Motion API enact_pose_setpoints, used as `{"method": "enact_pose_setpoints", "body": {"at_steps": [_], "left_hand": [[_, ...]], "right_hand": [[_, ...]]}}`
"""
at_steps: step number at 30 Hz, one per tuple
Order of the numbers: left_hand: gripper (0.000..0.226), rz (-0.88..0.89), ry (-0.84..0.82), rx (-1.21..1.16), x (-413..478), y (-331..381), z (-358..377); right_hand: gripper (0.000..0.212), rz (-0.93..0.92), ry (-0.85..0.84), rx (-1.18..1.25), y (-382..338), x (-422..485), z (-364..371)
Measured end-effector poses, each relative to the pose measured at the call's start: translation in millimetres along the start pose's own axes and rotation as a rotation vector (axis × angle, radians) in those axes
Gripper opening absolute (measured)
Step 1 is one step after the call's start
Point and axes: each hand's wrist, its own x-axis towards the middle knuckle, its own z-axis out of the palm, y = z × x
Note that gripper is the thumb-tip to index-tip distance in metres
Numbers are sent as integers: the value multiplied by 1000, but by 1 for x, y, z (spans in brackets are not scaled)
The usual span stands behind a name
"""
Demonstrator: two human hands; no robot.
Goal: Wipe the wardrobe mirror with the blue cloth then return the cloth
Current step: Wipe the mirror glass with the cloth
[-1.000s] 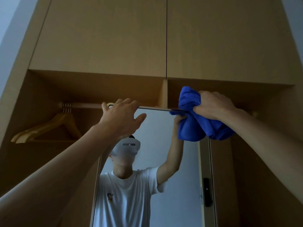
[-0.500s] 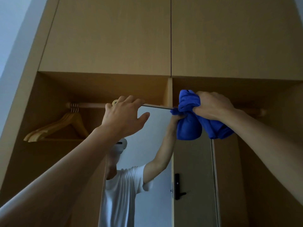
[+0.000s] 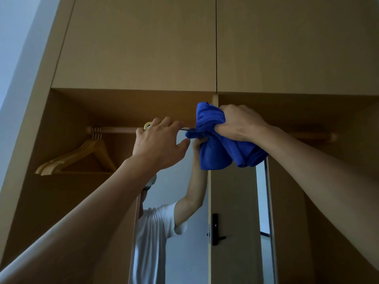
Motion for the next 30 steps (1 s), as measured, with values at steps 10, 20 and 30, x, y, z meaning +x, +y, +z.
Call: {"method": "enact_pose_setpoints", "body": {"at_steps": [10, 20, 30], "left_hand": [[49, 12, 28, -21, -3, -11, -4], [46, -14, 49, -76, -7, -12, -9], [39, -9, 116, -359, -10, -30, -17]], "right_hand": [[16, 98, 25, 55, 30, -12, -3], [16, 104, -21, -44, 6, 2, -5], [19, 38, -108, 12, -55, 12, -14]]}}
